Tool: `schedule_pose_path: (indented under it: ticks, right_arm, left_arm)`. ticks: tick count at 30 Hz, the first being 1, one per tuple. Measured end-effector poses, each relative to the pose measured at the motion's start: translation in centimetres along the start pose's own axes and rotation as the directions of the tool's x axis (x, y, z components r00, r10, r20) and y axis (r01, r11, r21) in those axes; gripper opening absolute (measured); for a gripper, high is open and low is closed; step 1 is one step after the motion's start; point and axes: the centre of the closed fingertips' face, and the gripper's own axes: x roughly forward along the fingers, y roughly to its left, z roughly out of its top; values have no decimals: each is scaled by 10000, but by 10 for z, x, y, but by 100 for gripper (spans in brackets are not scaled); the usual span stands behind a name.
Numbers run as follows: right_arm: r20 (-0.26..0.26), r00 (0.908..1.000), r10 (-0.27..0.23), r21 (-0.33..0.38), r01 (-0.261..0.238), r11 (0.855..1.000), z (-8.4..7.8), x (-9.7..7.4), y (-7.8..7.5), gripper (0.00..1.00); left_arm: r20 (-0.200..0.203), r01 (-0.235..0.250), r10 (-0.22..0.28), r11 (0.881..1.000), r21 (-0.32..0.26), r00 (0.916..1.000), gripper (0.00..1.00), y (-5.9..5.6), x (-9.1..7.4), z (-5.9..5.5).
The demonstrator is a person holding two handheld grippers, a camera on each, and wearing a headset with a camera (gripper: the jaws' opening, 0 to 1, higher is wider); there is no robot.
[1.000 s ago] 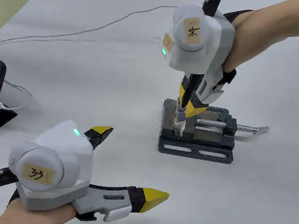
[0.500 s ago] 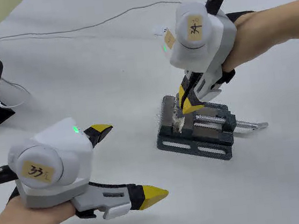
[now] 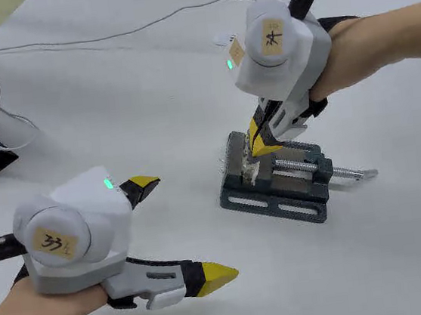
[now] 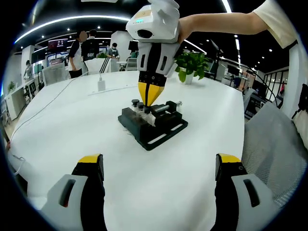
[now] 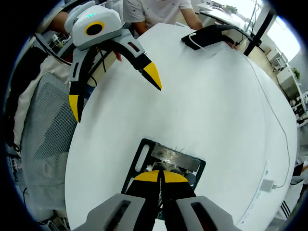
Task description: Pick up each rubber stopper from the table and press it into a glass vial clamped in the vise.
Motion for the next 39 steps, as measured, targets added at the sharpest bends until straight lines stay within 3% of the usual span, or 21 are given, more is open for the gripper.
schedule_pose_path:
  ticks: [18, 30, 39]
  right_arm:
    - [-89, 9999, -76, -387, 72, 9992, -4, -1, 1, 0]
    - [77, 10000, 21, -292, -19, 9996, -1, 0, 2, 0]
    - [191, 9998, -50, 173, 47, 9998, -1, 2, 2, 0]
  left_arm:
    - [13, 76, -76, 9999, -75, 10000, 95, -1, 3, -1]
    - [-33, 75, -76, 9999, -105, 10000, 95, -2, 3, -3]
    - [53, 37, -35, 9996, -271, 10000, 95, 0, 4, -4]
